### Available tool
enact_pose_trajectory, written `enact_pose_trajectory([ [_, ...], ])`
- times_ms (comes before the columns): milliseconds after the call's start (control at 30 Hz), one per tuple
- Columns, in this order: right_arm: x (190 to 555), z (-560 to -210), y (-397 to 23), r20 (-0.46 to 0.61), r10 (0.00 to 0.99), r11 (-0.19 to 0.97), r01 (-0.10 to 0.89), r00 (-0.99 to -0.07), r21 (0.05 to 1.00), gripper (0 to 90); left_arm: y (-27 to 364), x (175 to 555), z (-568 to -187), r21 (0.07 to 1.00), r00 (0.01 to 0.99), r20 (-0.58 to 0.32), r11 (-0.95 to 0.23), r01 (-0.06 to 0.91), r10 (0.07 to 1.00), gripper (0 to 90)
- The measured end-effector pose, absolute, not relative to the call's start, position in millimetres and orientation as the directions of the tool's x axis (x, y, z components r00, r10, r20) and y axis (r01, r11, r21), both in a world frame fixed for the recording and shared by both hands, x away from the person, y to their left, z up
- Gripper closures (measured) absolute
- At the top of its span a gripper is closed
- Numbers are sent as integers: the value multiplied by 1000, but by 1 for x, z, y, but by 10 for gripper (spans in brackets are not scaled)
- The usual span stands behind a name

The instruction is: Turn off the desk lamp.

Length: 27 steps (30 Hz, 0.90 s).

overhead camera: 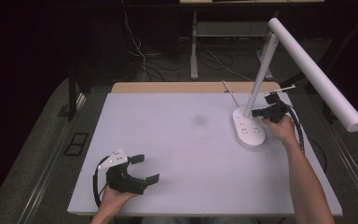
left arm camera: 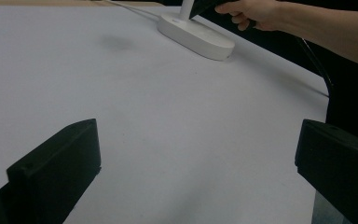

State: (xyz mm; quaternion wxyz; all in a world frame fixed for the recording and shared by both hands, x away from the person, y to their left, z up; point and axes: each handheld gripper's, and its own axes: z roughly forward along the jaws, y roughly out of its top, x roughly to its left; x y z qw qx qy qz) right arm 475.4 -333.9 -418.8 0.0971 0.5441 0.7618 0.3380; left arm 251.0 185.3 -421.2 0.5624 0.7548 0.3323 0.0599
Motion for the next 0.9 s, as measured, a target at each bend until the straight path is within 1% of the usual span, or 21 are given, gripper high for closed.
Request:
enact_pose_trajectory([
  [67, 475, -418, -334, 237, 895, 164, 774, -377, 611, 900, 186, 251, -421, 889, 771, -284, -145, 435, 570, 0],
  [267, 476, -417, -335, 232, 892, 170, 763, -388, 624, 900, 186, 253, -422, 886, 769, -289, -144, 440, 571, 0],
  [367, 476, -416, -335, 240, 895, 162, 775, -376, 611, 900, 185, 253, -422, 887, 769, -290, -142, 440, 570, 0],
  [633, 476, -419, -336, 246, 898, 147, 777, -364, 613, 900, 185, 251, -422, 888, 770, -288, -143, 437, 569, 0],
  [900, 476, -417, -333, 203, 907, 176, 771, -368, 612, 900, 185, 252, -422, 888, 771, -286, -144, 437, 569, 0],
])
